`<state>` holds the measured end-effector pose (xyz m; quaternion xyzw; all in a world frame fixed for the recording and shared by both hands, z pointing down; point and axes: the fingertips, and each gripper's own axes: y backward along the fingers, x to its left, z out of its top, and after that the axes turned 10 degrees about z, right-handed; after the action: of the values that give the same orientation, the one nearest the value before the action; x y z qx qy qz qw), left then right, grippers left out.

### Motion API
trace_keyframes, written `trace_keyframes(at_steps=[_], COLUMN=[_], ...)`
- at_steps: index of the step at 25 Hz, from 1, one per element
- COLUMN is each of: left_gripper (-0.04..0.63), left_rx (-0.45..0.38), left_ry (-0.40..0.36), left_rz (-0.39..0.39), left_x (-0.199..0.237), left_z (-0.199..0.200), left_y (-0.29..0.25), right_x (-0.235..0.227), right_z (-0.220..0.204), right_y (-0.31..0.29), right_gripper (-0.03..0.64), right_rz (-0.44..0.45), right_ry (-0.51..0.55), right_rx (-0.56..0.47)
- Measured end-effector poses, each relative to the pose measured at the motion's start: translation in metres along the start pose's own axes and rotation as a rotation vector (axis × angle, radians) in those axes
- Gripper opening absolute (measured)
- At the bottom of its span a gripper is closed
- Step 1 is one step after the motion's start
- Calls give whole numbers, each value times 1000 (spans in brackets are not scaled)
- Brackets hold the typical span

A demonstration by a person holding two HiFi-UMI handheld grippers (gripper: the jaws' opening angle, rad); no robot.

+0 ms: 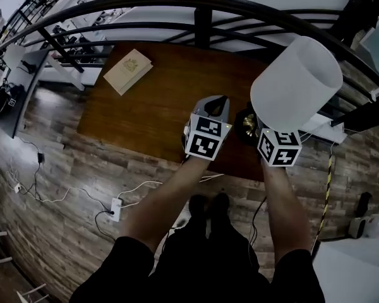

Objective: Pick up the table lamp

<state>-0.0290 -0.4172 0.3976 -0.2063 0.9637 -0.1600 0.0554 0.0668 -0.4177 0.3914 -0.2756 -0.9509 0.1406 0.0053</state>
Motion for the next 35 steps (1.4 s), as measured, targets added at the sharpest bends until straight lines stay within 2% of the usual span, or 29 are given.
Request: trace_keyframes(at_steps=[10,15,22,26,35], left_gripper=[8,8,8,8,8], left_rx=[4,5,22,0,-16], left_ry=[43,24,56,70,47], left_rz=[30,57,65,72,91], left_x=[-19,-22,-30,-25,-20], left_z=[18,33,39,54,69], left_y=[48,50,55,60,64], right_x=[27,26,28,25,25], right_z=[16,29,46,58,69], right_y=[36,41,55,59,62], right_gripper=[64,64,64,64,64], right_rz=[77,102,110,116,126], right_ry=[-8,-27,-21,-34,-38], right_rx=[8,2,-9,-18,-29])
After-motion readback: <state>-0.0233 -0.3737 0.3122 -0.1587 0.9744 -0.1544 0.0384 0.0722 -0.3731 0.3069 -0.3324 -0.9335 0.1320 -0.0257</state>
